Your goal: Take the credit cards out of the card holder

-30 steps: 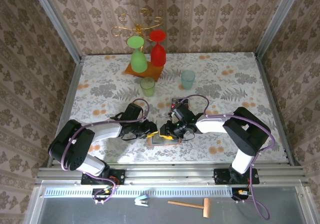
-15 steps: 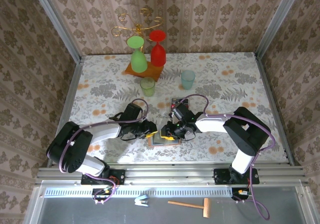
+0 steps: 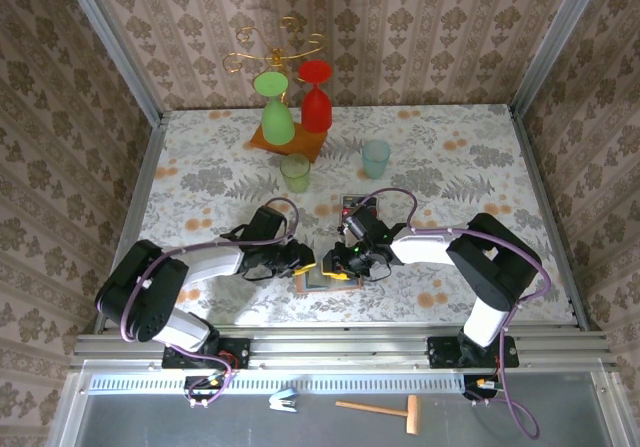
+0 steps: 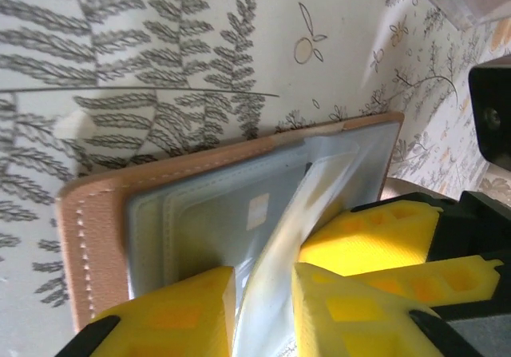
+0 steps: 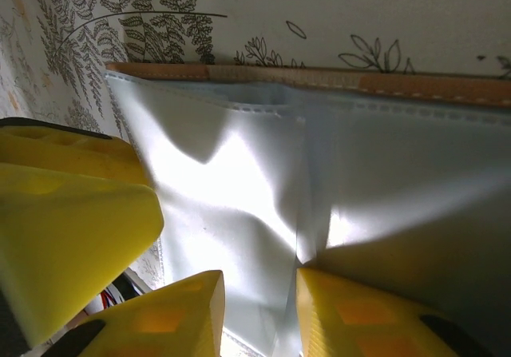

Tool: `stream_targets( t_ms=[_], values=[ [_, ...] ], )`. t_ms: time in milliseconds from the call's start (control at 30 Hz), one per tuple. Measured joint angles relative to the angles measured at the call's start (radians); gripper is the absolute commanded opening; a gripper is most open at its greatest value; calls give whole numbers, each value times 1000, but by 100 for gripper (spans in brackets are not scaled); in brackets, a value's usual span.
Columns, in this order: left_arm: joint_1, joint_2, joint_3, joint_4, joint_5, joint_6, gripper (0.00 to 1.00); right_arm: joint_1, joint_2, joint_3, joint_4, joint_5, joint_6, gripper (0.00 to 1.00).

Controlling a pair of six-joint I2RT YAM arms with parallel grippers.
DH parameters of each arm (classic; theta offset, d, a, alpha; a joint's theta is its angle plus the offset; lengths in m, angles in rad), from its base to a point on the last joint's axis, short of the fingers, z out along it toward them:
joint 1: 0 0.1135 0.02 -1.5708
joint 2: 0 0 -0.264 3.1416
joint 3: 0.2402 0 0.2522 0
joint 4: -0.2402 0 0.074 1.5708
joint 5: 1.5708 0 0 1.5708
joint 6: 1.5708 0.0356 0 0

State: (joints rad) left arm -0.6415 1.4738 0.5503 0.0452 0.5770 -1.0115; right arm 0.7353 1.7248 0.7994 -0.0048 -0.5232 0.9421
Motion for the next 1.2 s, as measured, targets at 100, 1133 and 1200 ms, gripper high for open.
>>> stream_targets(
  t_ms=[100, 1133, 1200],
  values=[
    [0, 0, 0, 13, 8, -5, 24, 0, 0, 0, 0, 0, 0, 31],
    [-119, 90, 172, 34, 44, -33, 37, -103, -236, 116, -488, 270, -227, 40],
    [-134, 114, 177, 47, 44, -43, 37, -105, -233, 116, -504, 281, -240, 38]
  ],
)
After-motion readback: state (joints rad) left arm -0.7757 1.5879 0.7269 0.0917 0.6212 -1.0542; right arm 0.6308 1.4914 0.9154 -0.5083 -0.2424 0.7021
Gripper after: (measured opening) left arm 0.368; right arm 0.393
